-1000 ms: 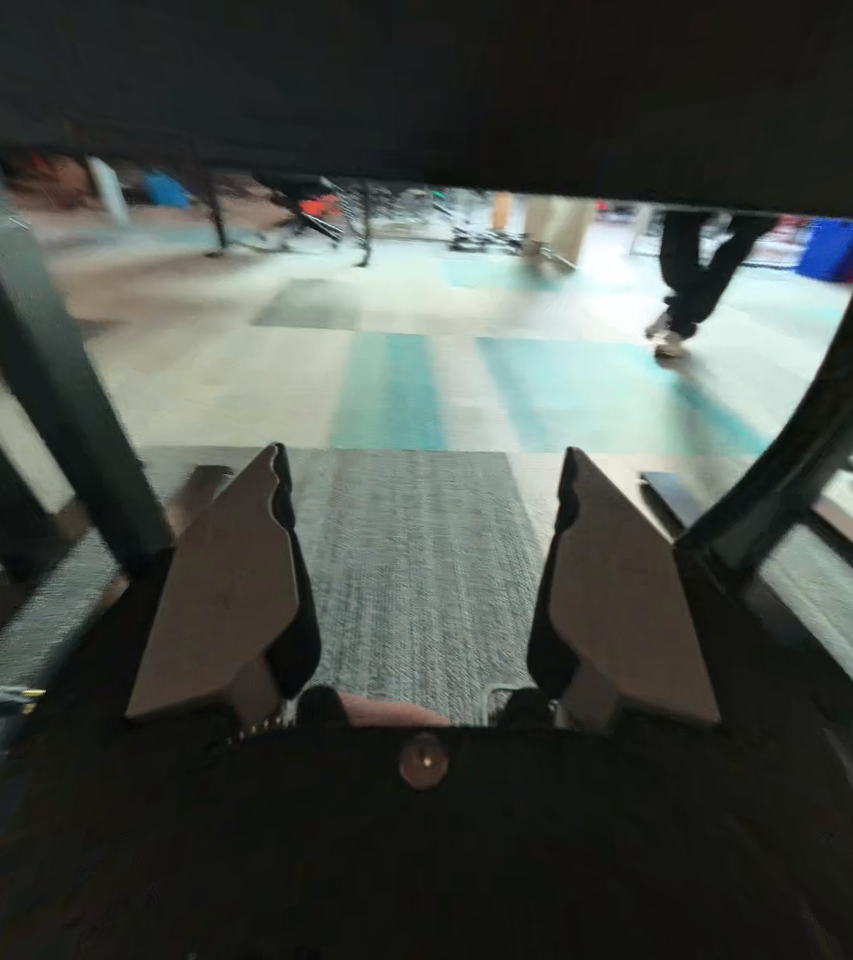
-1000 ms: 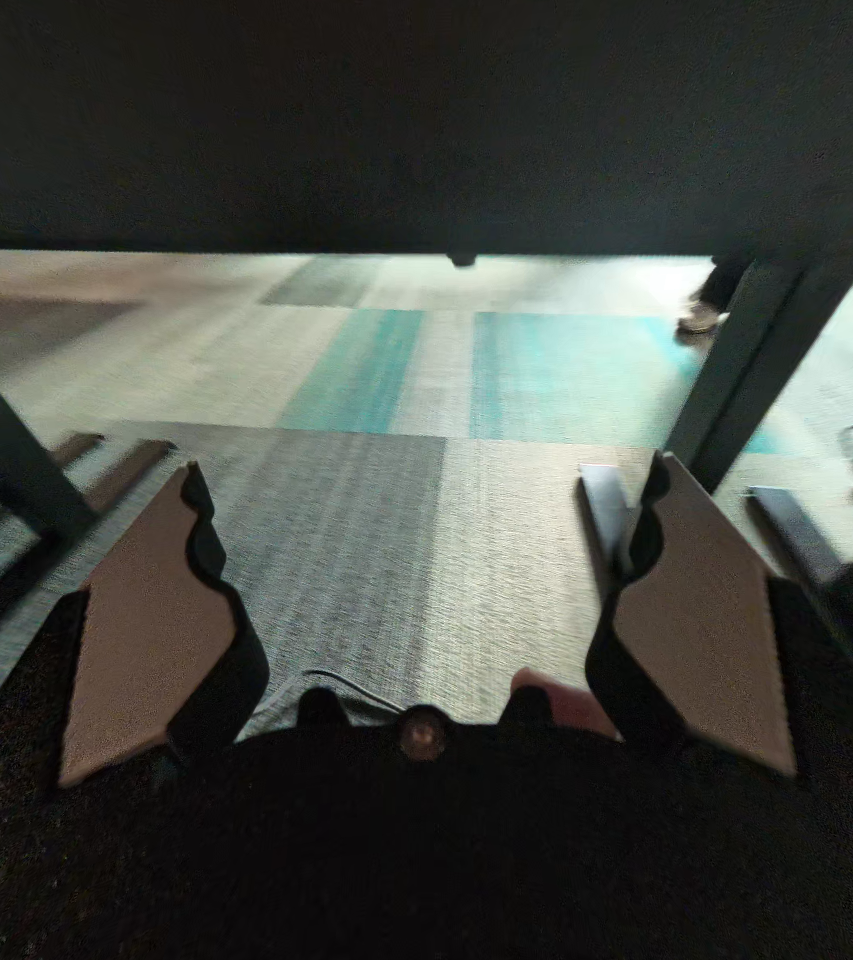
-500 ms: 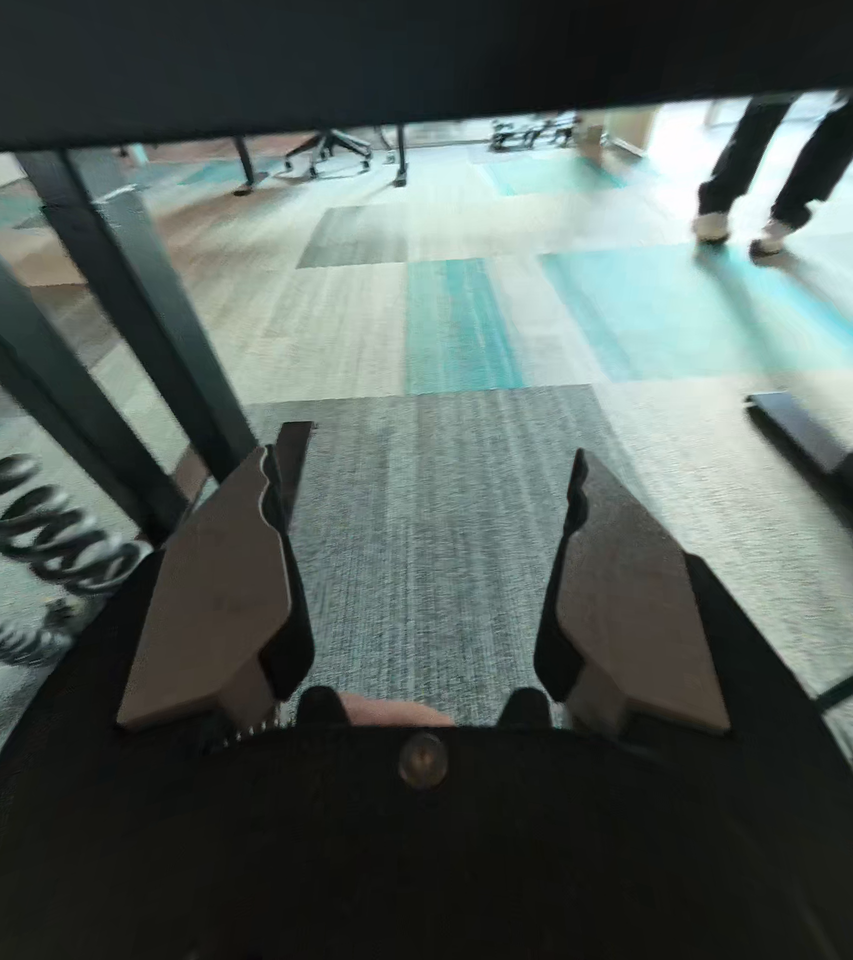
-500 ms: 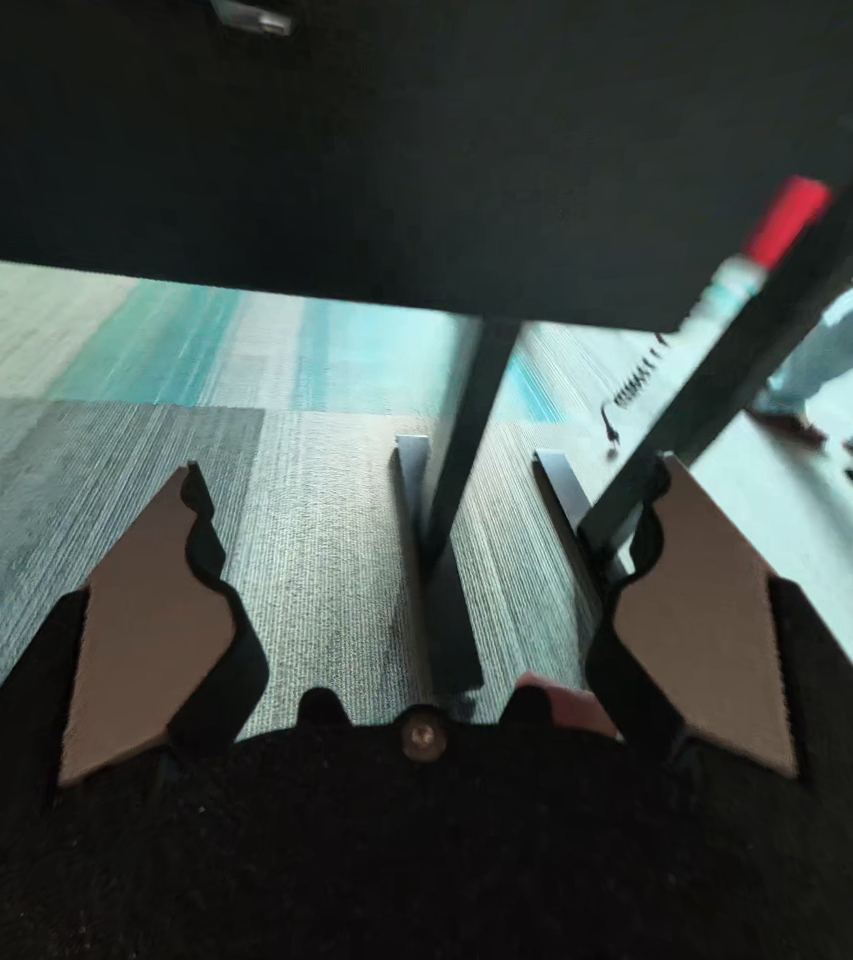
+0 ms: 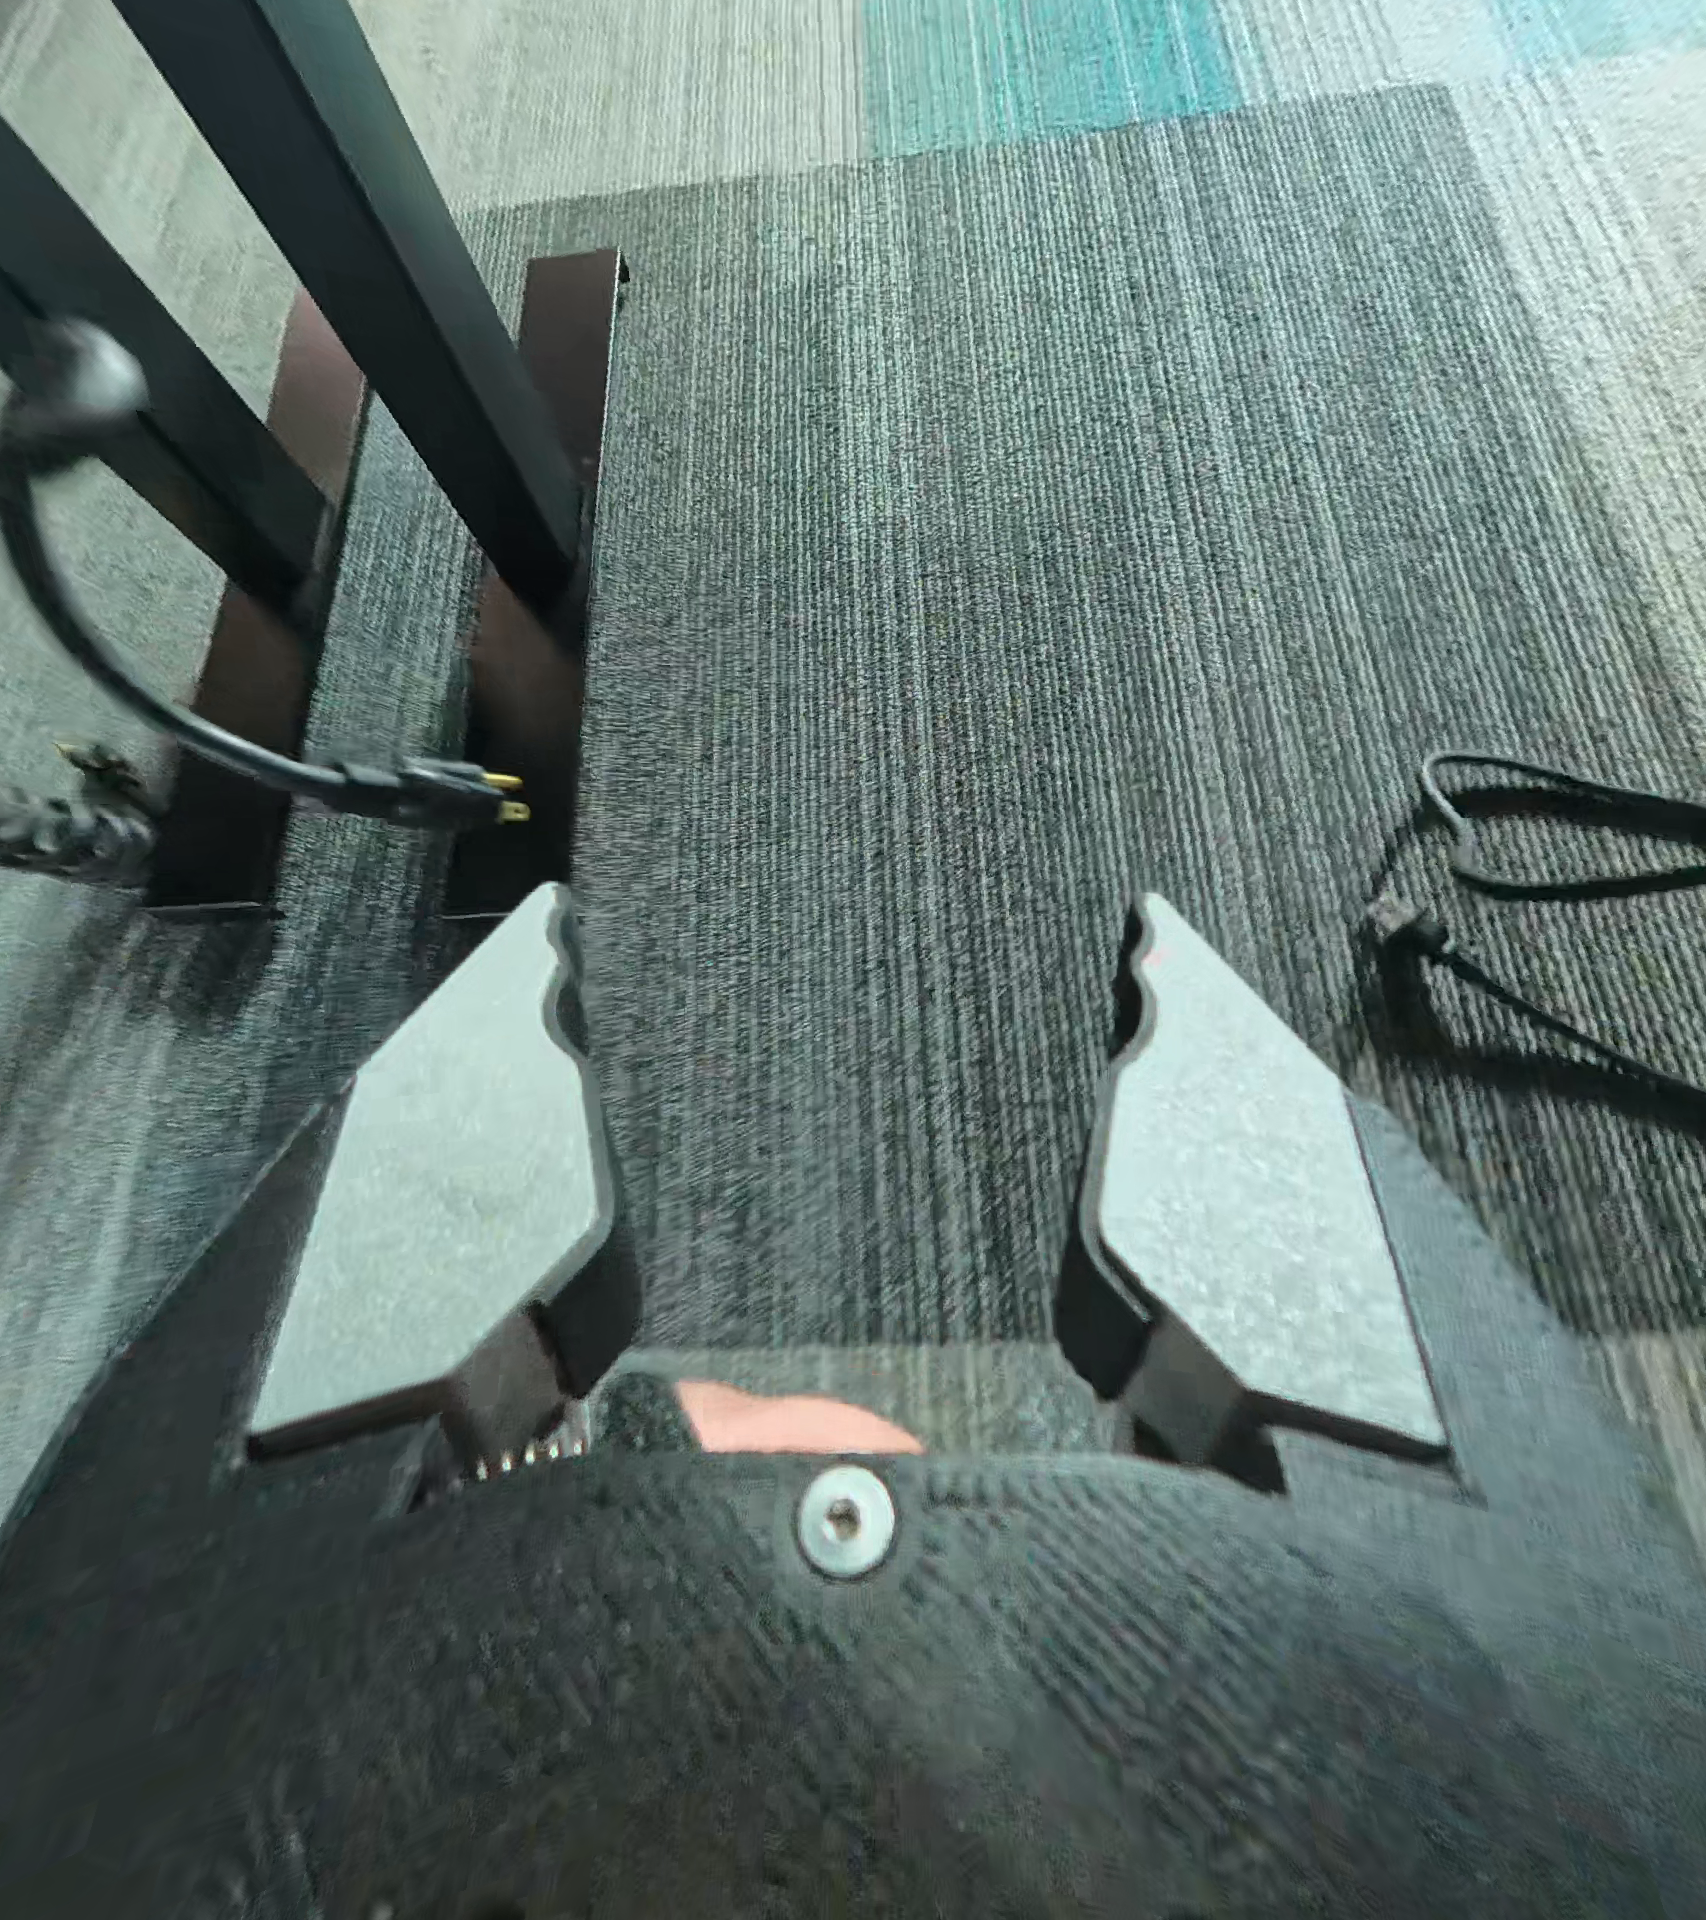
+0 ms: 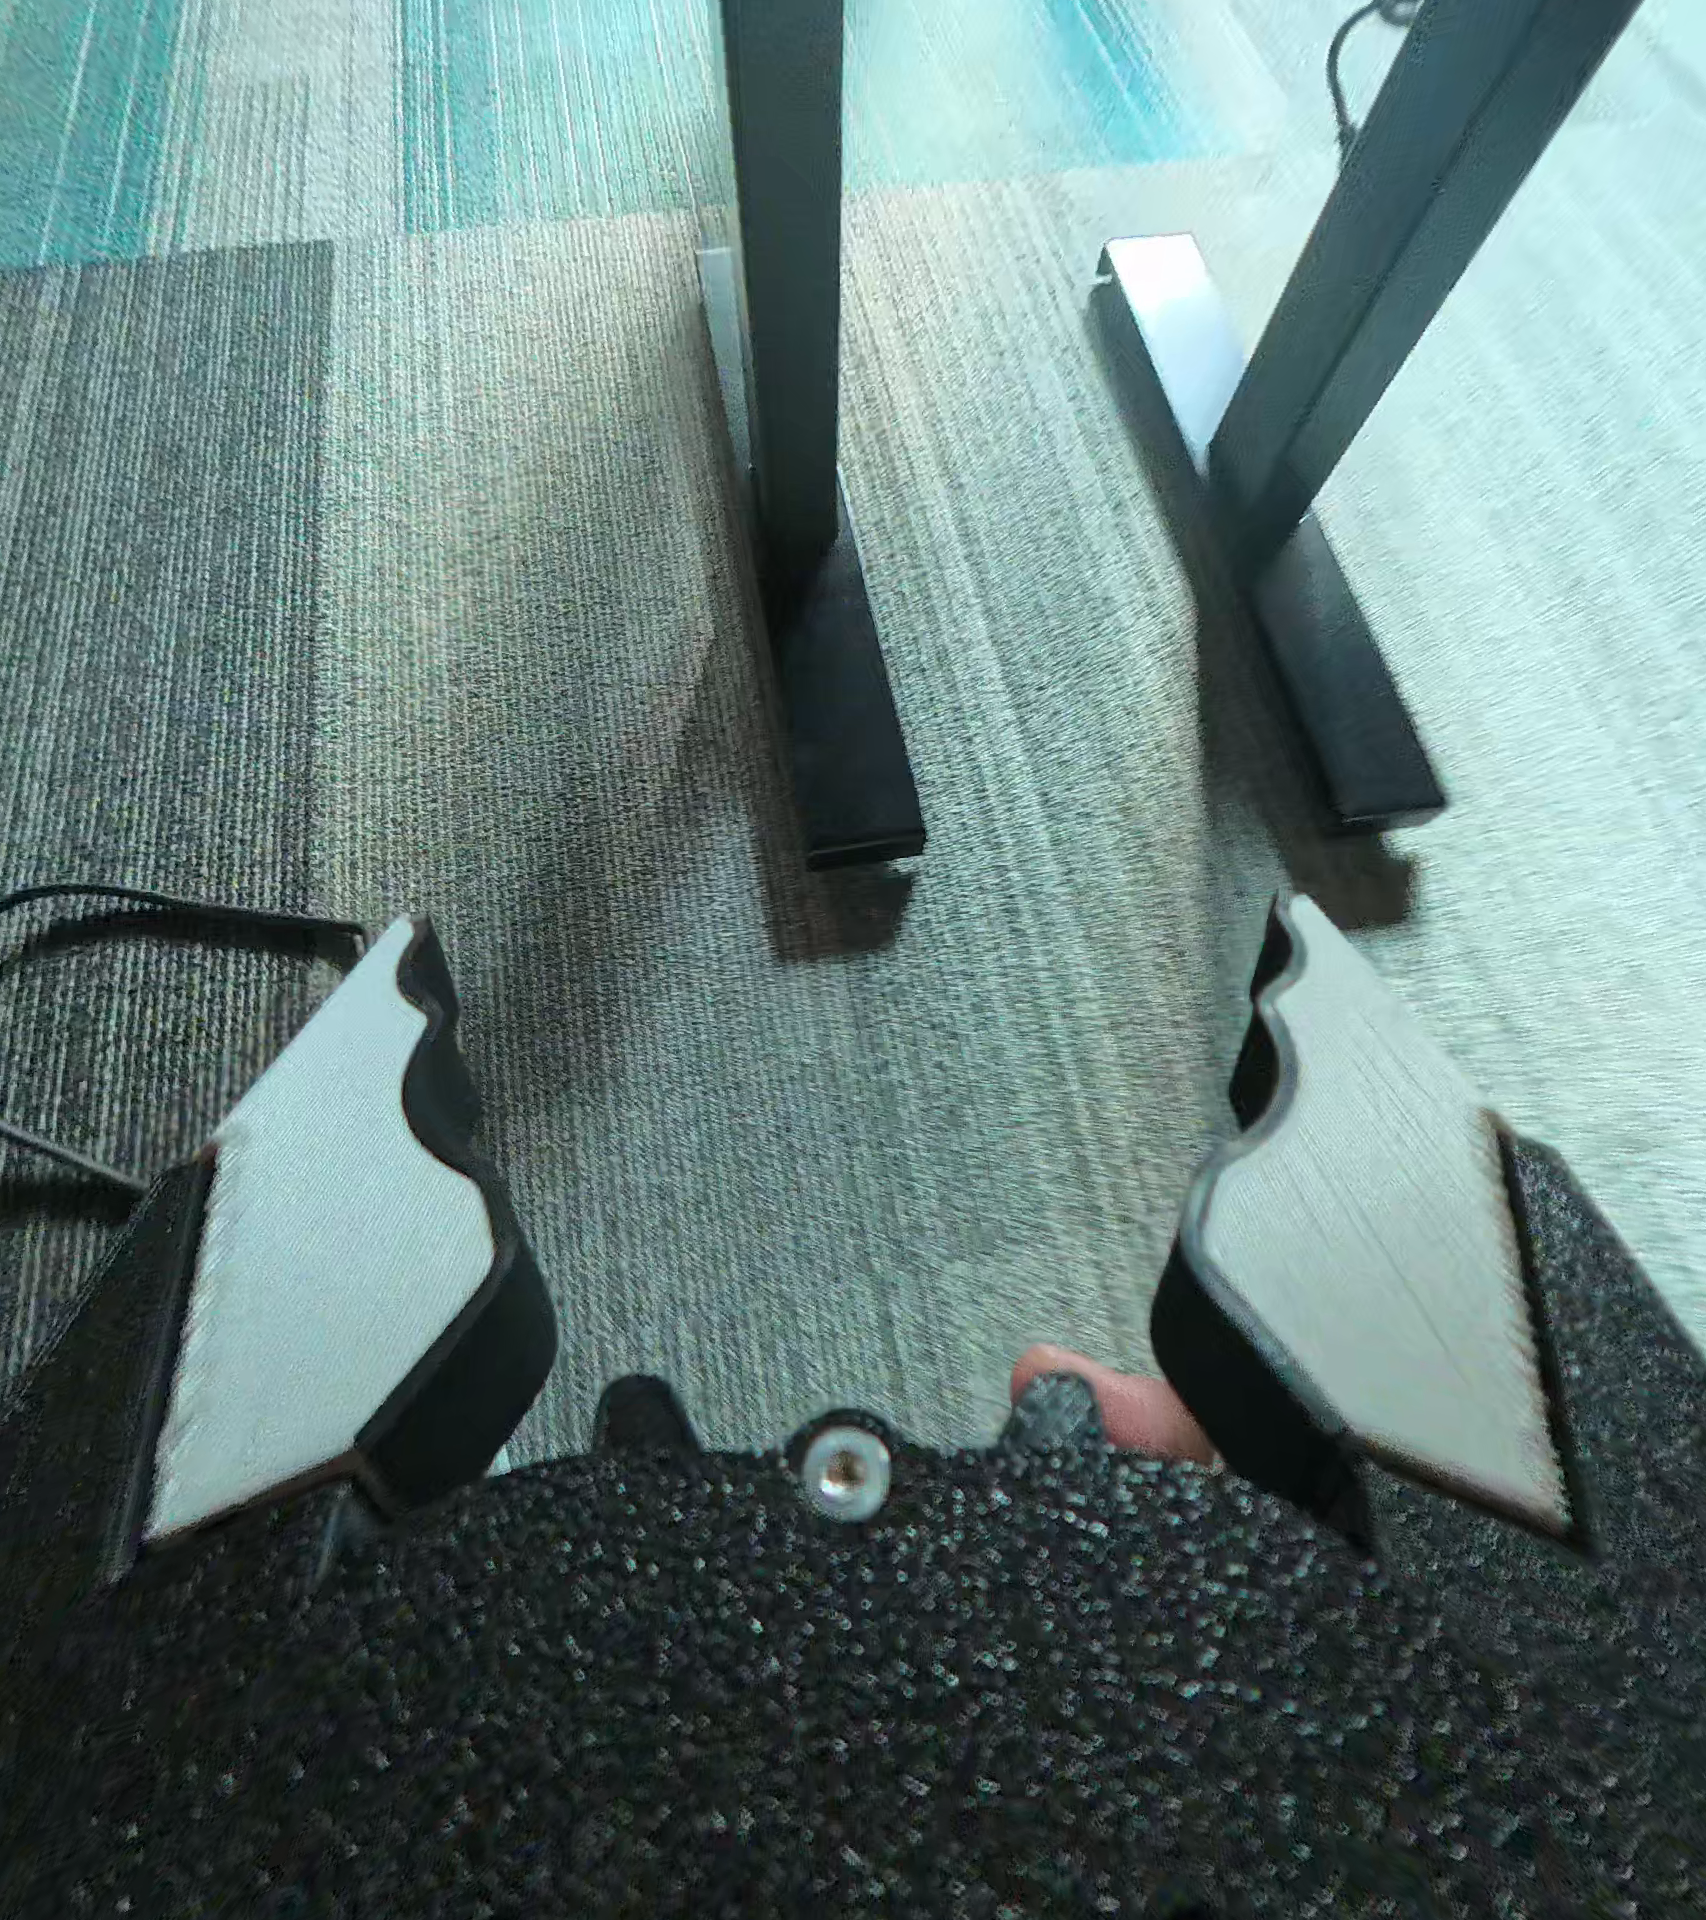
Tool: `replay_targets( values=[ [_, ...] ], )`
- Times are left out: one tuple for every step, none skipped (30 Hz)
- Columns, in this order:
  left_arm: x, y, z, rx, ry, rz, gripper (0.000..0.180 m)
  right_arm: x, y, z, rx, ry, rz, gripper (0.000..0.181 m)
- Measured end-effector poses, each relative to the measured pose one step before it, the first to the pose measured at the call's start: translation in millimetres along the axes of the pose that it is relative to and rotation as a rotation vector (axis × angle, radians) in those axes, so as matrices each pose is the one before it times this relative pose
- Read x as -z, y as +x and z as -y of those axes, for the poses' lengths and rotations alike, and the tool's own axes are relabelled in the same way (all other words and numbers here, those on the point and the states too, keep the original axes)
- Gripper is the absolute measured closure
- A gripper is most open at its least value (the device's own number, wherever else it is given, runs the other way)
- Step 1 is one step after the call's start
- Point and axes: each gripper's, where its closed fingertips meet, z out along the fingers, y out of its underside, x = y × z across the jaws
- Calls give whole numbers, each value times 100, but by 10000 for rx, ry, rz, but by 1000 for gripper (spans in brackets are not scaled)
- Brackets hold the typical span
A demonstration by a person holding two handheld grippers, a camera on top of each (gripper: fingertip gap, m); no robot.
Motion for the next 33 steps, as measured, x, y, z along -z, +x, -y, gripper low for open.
replay_targets(
  values=[
    [1732,-685,814,-264,-187,142,78,1871,802,1456,252,-73,-82,36],
    [1899,-558,939,15,-215,59,80,2099,764,1585,182,-63,-81,37],
    [2263,105,857,91,-210,-311,81,2259,512,1771,8,-14,61,37],
    [2485,663,810,-54,-223,-545,78,2364,14,1866,-108,-7,271,40],
    [2619,1001,641,-205,-256,-482,76,2553,-511,1731,-62,-70,355,48],
    [2630,883,613,-273,-314,-315,79,2576,-740,1610,99,-101,233,50],
    [2771,1298,531,-124,-308,-458,87,2489,-1158,1393,215,-150,281,52],
    [2893,1947,475,44,-260,-844,90,2366,-1745,1079,254,-262,449,55],
    [2910,2294,211,-13,-299,-888,84,2412,-2029,787,350,-351,442,57],
    [2737,1763,-42,0,-285,-334,86,2352,-1852,627,348,-360,178,58],
    [2613,1546,-264,-95,-246,-120,91,2509,-1905,684,197,-227,133,58],
    [2567,1439,-209,-272,-187,-119,91,2434,-2117,726,50,-164,260,60],
    [2609,909,50,-197,-112,88,91,2203,-2025,593,14,-209,173,60],
    [2448,646,180,75,-7,51,93,2196,-2120,562,-31,-209,186,60],
    [2252,693,307,139,25,-163,92,1937,-2233,500,-94,-186,278,60],
    [1893,286,375,-2,-2,-22,90,1566,-2185,455,-63,-182,243,60],
    [1468,-497,445,-33,12,254,89,1289,-2135,497,-2,-137,229,60],
    [1100,-909,527,62,50,264,87,815,-2171,531,110,-116,296,60],
    [740,-1261,514,135,8,195,85,278,-2014,551,315,-161,227,61],
    [396,-1870,357,211,-68,332,84,-212,-1574,765,475,-122,32,59],
    [133,-1911,457,298,2,255,83,-457,-1454,1100,396,32,34,58],
    [338,-1626,756,335,109,-26,84,-740,-1543,1272,172,93,185,58],
    [310,-1327,470,309,32,-96,85,-1008,-1589,1203,51,21,260,58],
    [302,-1308,237,284,-104,45,86,-1188,-1562,1126,61,-31,253,58],
    [293,-1136,-3,221,-182,111,84,-1279,-1504,1105,107,-14,244,58],
    [272,-941,-159,132,-195,86,83,-1198,-1586,1068,134,15,285,58],
    [198,-831,-361,45,-207,128,84,-1254,-1663,933,142,12,357,58],
    [154,-714,-623,-27,-260,135,85,-1302,-1724,757,176,5,439,58],
    [135,-618,-917,-19,-311,121,85,-1247,-1667,603,235,11,445,58],
    [206,-584,-1215,24,-419,152,85,-1211,-1546,354,239,4,405,59],
    [364,-604,-1312,147,-425,194,85,-1223,-1522,11,185,-64,445,60],
    [569,-361,-1206,259,-311,57,85,-1231,-1434,-379,145,-200,451,60],
    [697,-205,-1049,184,-165,-46,86,-1092,-1244,-697,154,-319,389,60]
  ],
)
